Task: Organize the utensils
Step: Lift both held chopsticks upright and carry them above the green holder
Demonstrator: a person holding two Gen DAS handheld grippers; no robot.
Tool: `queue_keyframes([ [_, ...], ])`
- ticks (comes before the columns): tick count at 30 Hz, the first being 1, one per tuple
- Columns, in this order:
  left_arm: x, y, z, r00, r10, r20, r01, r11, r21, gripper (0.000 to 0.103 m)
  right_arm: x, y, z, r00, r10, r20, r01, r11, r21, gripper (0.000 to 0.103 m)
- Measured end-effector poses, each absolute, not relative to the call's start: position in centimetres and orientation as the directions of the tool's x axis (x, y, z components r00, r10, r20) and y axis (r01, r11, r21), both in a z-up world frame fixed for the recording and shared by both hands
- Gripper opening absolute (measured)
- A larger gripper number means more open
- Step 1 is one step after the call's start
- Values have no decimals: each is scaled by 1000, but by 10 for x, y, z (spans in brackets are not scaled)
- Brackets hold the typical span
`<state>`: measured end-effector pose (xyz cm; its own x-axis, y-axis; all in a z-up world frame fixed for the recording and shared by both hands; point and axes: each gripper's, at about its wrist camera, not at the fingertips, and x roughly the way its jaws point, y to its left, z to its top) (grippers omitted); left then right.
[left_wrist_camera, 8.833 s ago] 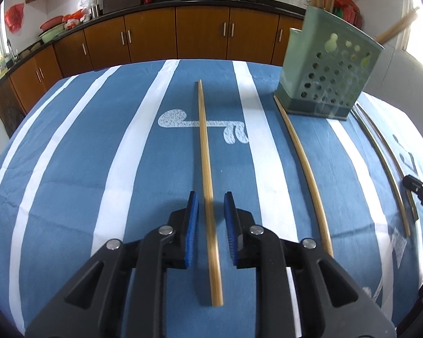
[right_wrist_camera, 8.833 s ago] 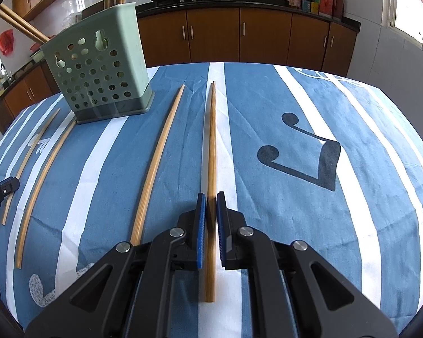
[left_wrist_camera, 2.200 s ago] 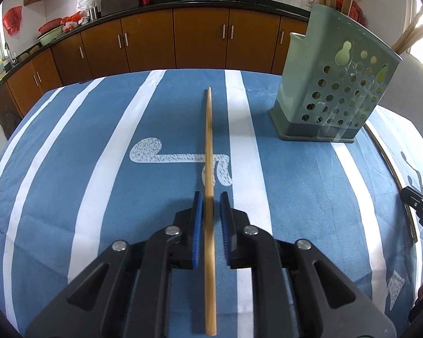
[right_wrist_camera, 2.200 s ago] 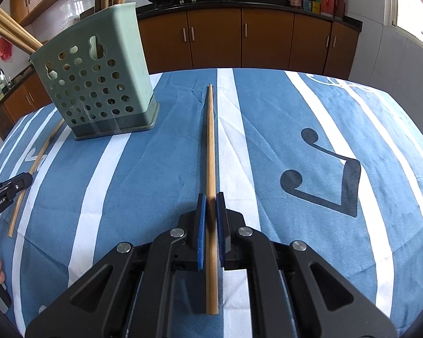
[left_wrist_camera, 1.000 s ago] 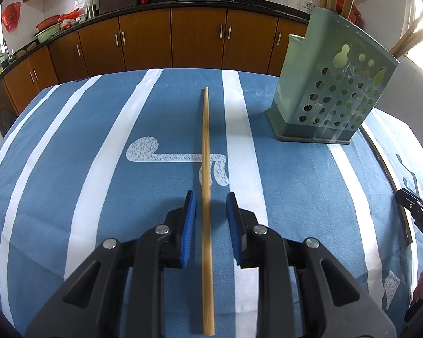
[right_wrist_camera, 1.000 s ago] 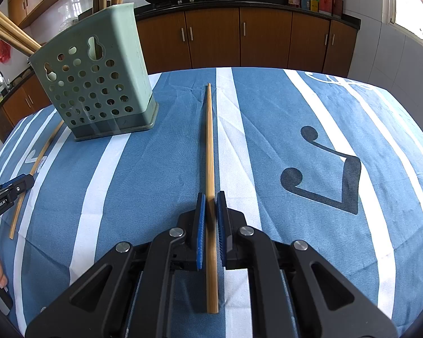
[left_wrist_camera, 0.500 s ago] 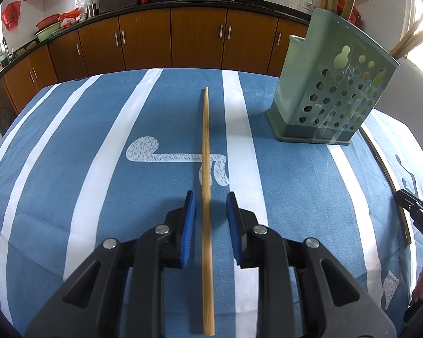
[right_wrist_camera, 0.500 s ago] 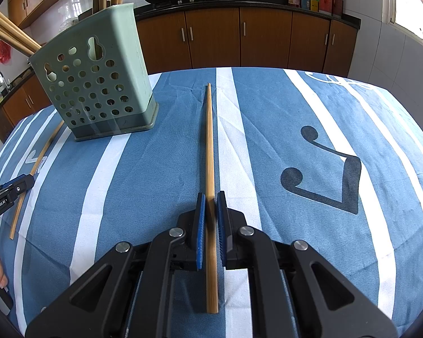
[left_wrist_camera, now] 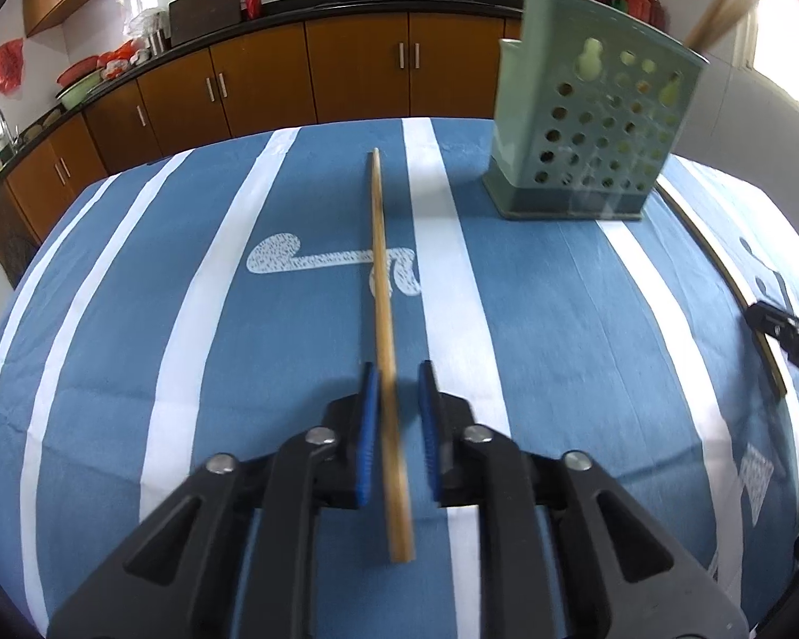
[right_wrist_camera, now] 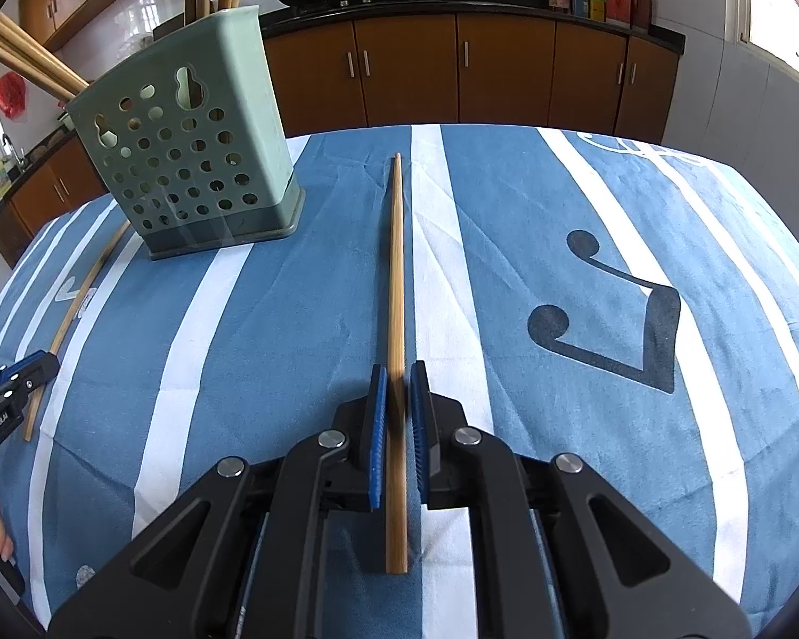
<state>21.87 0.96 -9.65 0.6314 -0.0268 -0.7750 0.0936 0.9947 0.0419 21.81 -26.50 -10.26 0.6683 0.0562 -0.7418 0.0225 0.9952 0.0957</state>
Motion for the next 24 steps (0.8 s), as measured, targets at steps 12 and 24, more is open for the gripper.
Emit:
queue_keyframes([
  [12, 202, 28, -59, 670, -78, -738, 79, 996, -34, 8, 194, -281, -60, 752, 71, -656, 30, 990, 141, 8],
  [24, 181, 34, 13, 802, -116, -586, 76, 993, -93, 8, 171, -295, -5, 856, 79, -512, 18, 983, 182, 8],
])
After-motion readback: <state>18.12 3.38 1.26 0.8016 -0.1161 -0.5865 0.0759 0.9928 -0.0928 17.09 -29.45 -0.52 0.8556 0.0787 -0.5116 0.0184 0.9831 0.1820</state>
